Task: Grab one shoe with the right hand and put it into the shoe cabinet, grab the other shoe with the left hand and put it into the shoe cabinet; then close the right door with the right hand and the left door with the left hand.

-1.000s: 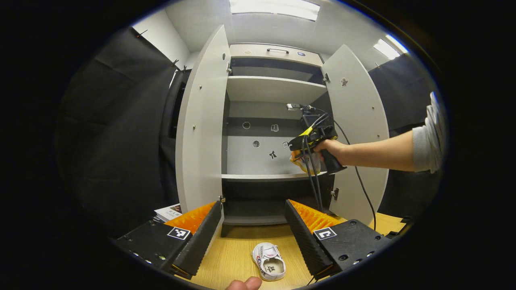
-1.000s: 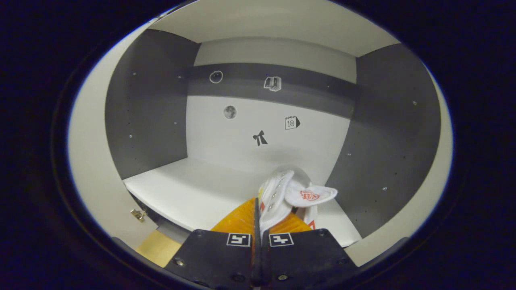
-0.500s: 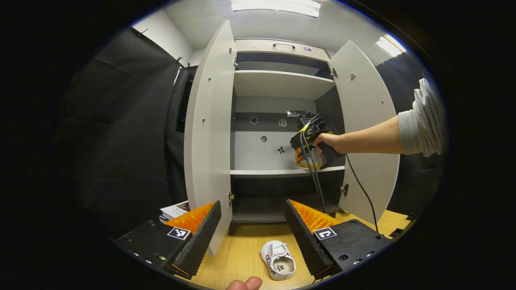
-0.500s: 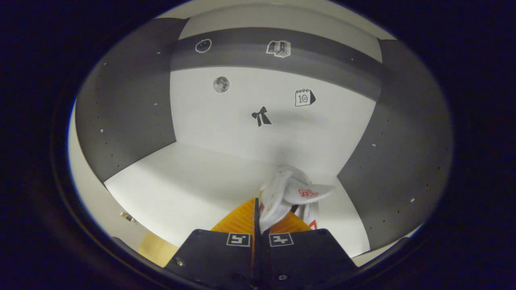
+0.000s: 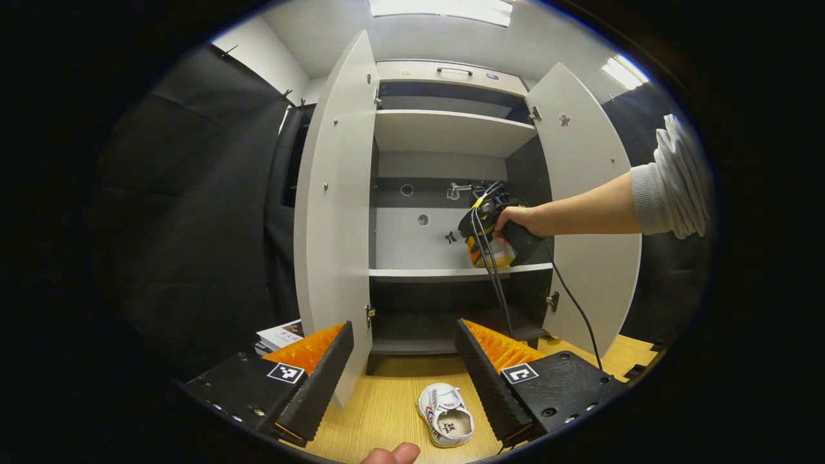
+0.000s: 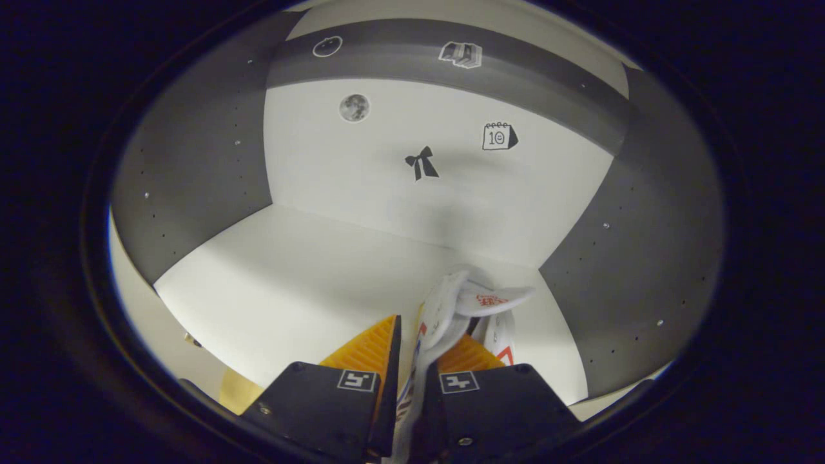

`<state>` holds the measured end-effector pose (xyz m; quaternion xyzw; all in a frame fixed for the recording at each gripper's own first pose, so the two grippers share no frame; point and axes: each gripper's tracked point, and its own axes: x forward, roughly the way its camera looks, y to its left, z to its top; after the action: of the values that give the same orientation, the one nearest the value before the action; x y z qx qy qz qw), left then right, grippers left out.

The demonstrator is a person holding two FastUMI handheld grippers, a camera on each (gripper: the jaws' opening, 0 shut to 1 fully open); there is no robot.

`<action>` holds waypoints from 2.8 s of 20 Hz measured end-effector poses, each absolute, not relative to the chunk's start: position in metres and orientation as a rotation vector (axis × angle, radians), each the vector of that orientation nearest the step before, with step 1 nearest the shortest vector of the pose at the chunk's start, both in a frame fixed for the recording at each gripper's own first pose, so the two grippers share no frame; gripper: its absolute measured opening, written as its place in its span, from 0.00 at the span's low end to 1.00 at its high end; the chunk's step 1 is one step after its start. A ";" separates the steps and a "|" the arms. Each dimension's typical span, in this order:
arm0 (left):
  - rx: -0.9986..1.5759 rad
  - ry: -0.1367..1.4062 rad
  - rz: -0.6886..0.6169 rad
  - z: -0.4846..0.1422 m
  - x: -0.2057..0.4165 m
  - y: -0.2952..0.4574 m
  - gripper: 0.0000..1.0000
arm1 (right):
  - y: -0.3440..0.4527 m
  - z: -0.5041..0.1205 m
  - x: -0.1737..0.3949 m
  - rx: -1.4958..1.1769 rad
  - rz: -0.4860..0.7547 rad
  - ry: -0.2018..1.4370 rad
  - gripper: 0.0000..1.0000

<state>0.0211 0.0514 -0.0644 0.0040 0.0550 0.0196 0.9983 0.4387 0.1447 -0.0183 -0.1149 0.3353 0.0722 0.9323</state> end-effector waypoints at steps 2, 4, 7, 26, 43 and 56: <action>0.006 0.105 0.045 -0.063 0.021 0.053 0.95 | 0.143 -0.009 0.429 -0.206 0.153 0.668 0.26; 0.002 0.102 0.046 -0.064 0.020 0.053 0.95 | 0.139 0.005 0.417 -0.202 0.162 0.627 0.26; -0.003 0.097 0.037 -0.064 0.022 0.051 0.95 | 0.130 0.028 0.391 -0.212 0.180 0.551 0.31; 0.021 0.113 0.033 -0.075 0.013 0.033 0.95 | 0.065 0.017 0.105 -0.044 0.187 0.042 0.42; 0.088 0.358 -0.048 -0.174 0.002 0.000 0.97 | 0.036 -0.017 0.042 -0.007 0.182 -0.015 0.95; 0.025 0.694 -0.026 -0.314 0.014 0.019 0.98 | 0.015 -0.060 0.050 -0.013 0.153 0.095 0.95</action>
<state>0.0145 0.0194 -0.3140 0.0124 0.3402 -0.0126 0.9402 0.0505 0.0146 -0.0603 -0.0067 0.0477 0.0762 0.9959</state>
